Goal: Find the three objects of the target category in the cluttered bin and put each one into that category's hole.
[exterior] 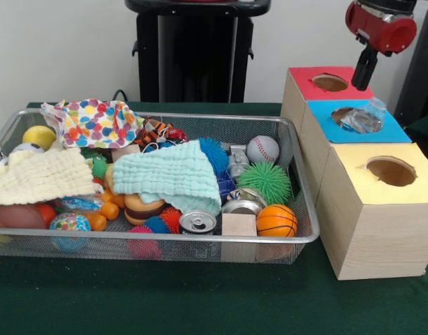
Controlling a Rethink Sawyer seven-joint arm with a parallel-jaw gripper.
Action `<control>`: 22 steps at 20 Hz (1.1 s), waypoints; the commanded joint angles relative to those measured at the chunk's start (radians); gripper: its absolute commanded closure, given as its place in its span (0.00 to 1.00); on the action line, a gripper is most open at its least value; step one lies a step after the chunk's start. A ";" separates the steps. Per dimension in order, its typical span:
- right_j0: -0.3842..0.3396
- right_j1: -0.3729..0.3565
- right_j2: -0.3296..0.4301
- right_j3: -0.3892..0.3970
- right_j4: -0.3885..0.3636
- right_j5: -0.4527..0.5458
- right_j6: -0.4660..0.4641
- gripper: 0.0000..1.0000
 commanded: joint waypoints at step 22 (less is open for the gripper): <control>0.059 0.216 0.117 0.063 0.169 -0.175 0.236 1.00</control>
